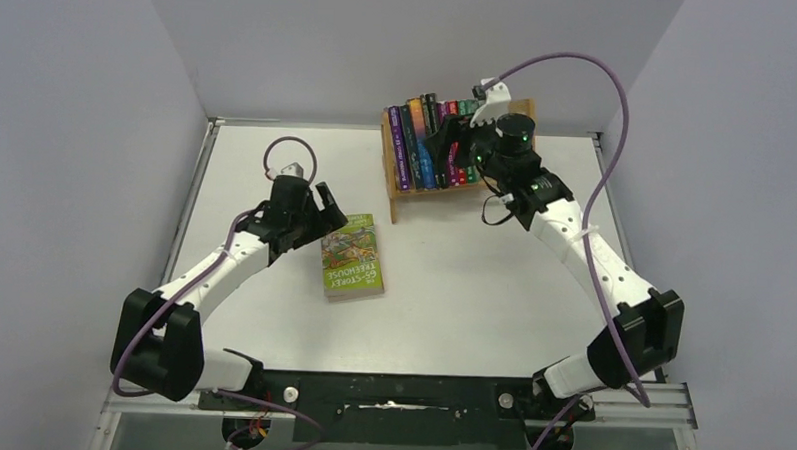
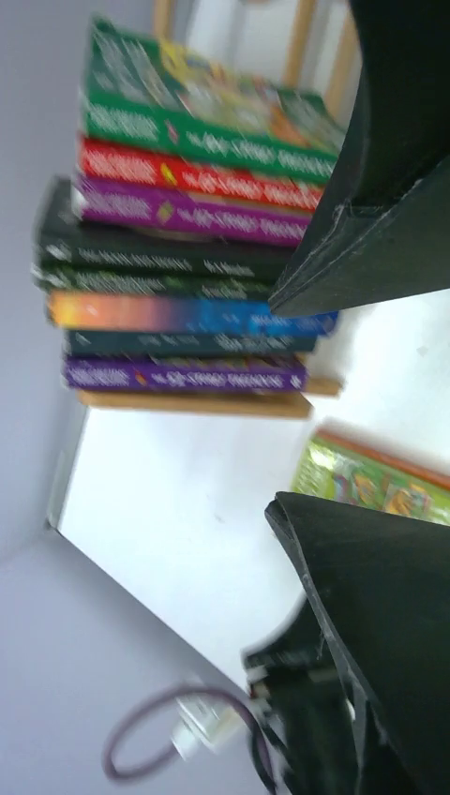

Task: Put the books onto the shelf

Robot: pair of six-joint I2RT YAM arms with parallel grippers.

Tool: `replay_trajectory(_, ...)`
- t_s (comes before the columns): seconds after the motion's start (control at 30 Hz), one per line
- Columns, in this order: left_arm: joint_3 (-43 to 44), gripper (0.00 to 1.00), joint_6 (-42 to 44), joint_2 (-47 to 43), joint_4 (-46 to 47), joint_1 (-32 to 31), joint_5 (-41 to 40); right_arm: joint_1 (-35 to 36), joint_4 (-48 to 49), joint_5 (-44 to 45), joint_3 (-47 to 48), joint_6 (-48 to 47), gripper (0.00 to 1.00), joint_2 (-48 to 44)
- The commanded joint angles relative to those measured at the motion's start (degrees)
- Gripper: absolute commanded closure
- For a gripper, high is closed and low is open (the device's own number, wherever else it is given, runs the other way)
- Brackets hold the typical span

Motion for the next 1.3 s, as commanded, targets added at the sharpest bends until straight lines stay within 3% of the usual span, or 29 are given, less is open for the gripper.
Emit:
replay_trajectory(0.0,0.3,0.19,-1.2,2.6,1.5,0.3,0.2,2.4,2.4,-10.3,-10.8,10.9,0.30,-4.1)
replay_trajectory(0.17,-0.3,0.19,-1.6,4.3,2.4,0.3,-0.3,7.9,4.6,-10.0,-21.3,15.5,0.30,-7.6)
replay_trajectory(0.43,0.1,0.19,-1.3,6.4,2.7,0.3,-0.9,12.0,9.4,-11.2,-28.4,22.4,0.30,-6.3)
replay_trajectory(0.8,-0.8,0.19,-1.5,7.4,4.8,-0.1,0.7,12.1,21.8,-18.9,-32.4,31.6,0.30,4.6)
replay_trajectory(1.27,1.2,0.19,-3.0,10.5,6.8,-5.0,2.0,12.1,30.7,-22.3,-32.8,35.3,0.30,13.7)
